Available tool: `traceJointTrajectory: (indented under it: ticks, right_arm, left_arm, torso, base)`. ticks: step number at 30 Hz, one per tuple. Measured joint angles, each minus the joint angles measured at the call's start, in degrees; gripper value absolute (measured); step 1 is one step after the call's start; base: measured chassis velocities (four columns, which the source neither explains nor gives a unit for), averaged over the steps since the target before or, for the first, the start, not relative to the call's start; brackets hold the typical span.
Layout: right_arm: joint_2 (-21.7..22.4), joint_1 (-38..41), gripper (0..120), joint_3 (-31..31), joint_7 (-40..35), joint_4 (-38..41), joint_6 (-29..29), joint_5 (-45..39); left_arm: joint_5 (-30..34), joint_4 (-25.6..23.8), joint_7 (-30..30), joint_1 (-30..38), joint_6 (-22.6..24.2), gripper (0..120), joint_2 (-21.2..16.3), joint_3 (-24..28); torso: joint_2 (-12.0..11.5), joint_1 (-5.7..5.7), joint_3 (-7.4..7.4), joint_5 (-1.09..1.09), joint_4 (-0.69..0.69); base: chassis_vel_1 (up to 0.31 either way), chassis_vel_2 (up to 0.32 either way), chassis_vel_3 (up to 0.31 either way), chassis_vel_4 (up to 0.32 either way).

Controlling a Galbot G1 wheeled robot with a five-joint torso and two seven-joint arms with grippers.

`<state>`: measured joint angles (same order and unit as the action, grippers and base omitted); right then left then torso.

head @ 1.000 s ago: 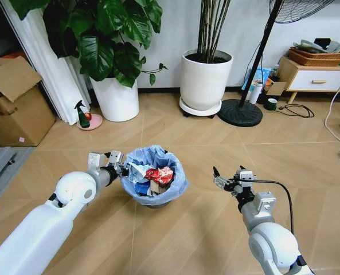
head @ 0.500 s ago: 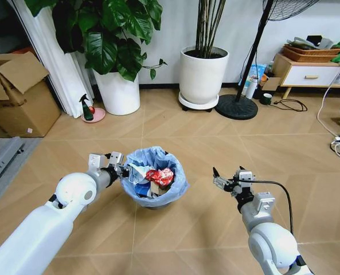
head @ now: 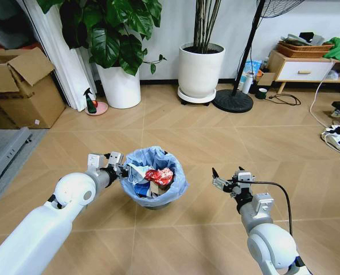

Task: Pick up the trash bin and place the garbage on the floor into it.

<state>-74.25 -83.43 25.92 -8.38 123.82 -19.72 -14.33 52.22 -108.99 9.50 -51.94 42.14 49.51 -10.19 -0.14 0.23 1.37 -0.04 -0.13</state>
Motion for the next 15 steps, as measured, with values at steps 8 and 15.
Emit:
traceJointTrajectory:
  ticks: [8,15]
  right_arm:
    - [-0.1,0.1,100,-0.1,0.2,-0.2,0.0,0.5]
    - [-0.1,-0.1,100,-0.1,0.2,-0.2,0.0,0.6]
  left_arm:
    - [0.1,0.0,0.0,0.2,0.0,0,-0.1,-0.1]
    - [0.1,0.1,0.1,0.4,0.0,0,0.2,-0.1]
  torso:
    - [0.0,0.00,0.00,0.01,0.00]
    - [0.0,0.00,0.00,-0.04,0.00]
  base:
    - [0.141,-0.123,-0.140,0.129]
    - [0.204,-0.119,-0.203,0.116]
